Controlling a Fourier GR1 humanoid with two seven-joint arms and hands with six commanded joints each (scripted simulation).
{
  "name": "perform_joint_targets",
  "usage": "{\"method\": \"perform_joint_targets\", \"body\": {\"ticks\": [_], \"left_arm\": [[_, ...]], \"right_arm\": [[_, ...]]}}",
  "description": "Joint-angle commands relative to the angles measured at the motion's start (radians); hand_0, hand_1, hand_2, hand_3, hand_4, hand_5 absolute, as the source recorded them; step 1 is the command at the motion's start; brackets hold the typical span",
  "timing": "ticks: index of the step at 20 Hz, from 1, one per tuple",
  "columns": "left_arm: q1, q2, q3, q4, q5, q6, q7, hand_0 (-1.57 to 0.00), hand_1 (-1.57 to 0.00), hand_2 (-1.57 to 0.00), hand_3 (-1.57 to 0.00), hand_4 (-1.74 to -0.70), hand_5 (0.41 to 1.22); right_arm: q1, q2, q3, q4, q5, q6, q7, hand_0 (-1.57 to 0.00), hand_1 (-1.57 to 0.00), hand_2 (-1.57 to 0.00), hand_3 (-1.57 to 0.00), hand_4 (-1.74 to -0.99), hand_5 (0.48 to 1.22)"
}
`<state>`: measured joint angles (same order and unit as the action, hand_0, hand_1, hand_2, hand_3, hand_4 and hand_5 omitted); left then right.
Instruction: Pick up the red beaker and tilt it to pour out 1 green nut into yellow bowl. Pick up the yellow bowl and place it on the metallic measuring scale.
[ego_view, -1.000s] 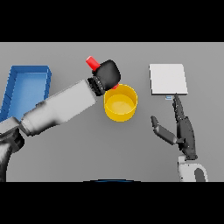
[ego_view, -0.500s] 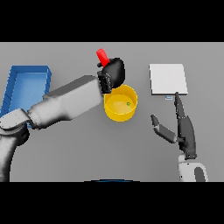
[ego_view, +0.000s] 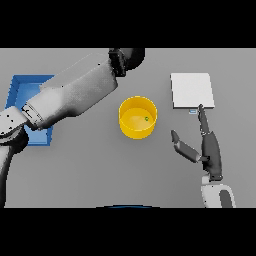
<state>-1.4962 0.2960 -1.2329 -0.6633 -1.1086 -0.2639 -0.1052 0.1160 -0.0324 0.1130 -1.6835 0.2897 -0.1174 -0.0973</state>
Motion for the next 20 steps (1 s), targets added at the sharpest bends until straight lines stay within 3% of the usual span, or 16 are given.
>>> {"method": "perform_joint_targets", "body": {"ticks": [1, 2, 4, 7, 10, 16, 20], "left_arm": [[-0.025, 0.015, 0.021, 0.009, 0.016, 0.010, -0.002, -1.57, -1.57, -1.43, -1.27, -1.69, 1.221], [-0.051, 0.037, 0.046, 0.016, 0.040, 0.018, -0.011, -1.57, -1.57, -1.46, -1.04, -1.70, 1.221], [-0.103, 0.057, 0.095, 0.077, 0.080, 0.032, -0.002, -1.57, -1.57, -1.50, -1.23, -1.70, 1.221], [-0.150, 0.076, 0.214, 0.199, 0.191, 0.034, 0.052, -1.57, -1.57, -1.53, -1.40, -1.72, 1.221], [-0.125, 0.130, 0.381, 0.296, 0.363, 0.061, 0.173, -1.57, -1.57, -1.55, -1.36, -1.73, 1.221], [0.043, 0.282, 0.618, 0.309, 0.693, 0.207, 0.195, -1.57, -1.57, -1.57, -1.43, -1.74, 1.221], [0.228, 0.378, 0.717, 0.177, 0.872, 0.347, 0.321, -1.57, -1.57, -1.57, -1.43, -1.74, 1.221]], "right_arm": [[0.000, -0.004, 0.001, -0.008, -0.002, 0.005, -0.004, 0.00, 0.00, 0.00, 0.00, -1.190, 0.594], [-0.001, 0.004, 0.003, 0.000, -0.013, 0.011, -0.009, 0.00, 0.00, 0.00, 0.00, -1.186, 0.596], [-0.001, 0.001, -0.005, -0.008, -0.035, 0.022, -0.014, 0.00, 0.00, 0.00, 0.00, -1.181, 0.593], [0.002, 0.010, -0.006, -0.010, -0.069, 0.043, -0.030, 0.00, 0.00, 0.00, 0.00, -1.193, 0.597], [-0.022, 0.004, -0.014, 0.009, -0.069, 0.040, -0.001, 0.00, 0.00, 0.00, 0.00, -1.209, 0.593], [-0.029, -0.028, -0.031, 0.020, -0.098, 0.070, -0.039, 0.00, 0.00, 0.00, 0.00, -1.222, 0.586], [-0.025, -0.027, -0.015, 0.035, -0.075, 0.068, -0.056, 0.00, 0.00, 0.00, 0.00, -1.217, 0.599]]}}
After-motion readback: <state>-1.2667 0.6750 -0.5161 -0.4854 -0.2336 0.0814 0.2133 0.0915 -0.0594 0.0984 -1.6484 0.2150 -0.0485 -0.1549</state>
